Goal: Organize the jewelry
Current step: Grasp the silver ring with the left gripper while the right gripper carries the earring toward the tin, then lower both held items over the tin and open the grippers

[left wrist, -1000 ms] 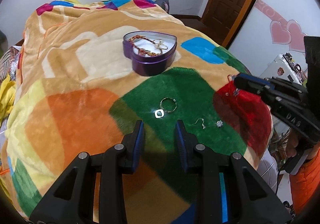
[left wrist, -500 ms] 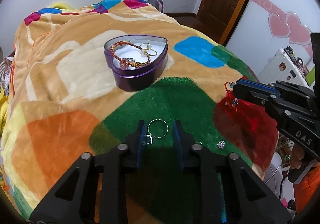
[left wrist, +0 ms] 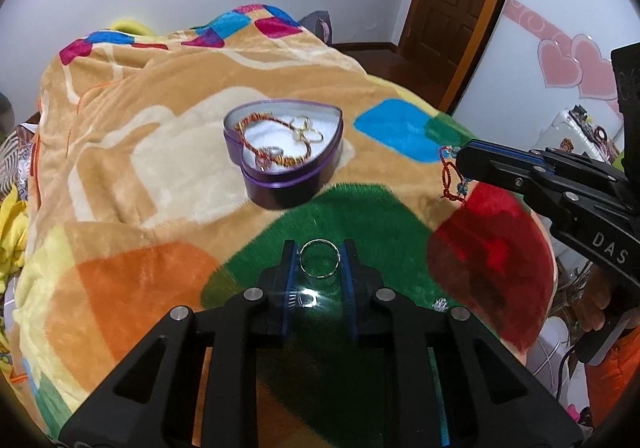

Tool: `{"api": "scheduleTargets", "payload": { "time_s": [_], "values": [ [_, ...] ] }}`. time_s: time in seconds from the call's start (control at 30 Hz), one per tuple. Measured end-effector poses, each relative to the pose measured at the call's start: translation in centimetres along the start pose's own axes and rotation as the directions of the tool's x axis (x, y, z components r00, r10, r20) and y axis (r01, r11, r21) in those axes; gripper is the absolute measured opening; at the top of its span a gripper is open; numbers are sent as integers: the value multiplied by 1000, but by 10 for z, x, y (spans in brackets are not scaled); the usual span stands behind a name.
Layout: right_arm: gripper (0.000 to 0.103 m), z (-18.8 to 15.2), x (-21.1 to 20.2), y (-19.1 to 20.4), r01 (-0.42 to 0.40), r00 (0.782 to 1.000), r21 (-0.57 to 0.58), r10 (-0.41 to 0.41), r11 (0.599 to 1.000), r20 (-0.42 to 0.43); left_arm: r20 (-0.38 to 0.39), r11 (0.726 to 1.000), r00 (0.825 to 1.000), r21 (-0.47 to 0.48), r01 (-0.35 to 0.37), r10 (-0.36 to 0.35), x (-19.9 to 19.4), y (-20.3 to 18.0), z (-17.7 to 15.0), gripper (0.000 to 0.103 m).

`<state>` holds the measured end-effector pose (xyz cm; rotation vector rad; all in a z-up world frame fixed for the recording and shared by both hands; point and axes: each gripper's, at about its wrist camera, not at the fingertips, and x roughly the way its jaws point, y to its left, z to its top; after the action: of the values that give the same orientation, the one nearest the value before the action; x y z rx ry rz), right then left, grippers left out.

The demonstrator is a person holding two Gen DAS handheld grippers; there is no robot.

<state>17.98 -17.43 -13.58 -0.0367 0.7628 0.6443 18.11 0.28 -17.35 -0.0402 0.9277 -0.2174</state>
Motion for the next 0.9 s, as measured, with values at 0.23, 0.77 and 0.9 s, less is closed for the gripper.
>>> {"api": "scheduleTargets", "payload": {
  "time_s": [0.23, 0.77, 0.9],
  "values": [
    [7, 18, -1, 7, -5, 999, -16, 5, 1000, 41, 52, 1000, 999, -17, 0, 1, -15, 7, 15, 20],
    [7, 57, 15, 20, -28, 994, -31, 31, 999, 106, 154, 998, 988, -56, -3, 11, -30, 28, 51, 20],
    [7, 63, 24, 21, -41, 994, -21, 43, 999, 105, 148, 998, 989, -59, 2, 7, -22, 31, 54, 20]
  ]
}}
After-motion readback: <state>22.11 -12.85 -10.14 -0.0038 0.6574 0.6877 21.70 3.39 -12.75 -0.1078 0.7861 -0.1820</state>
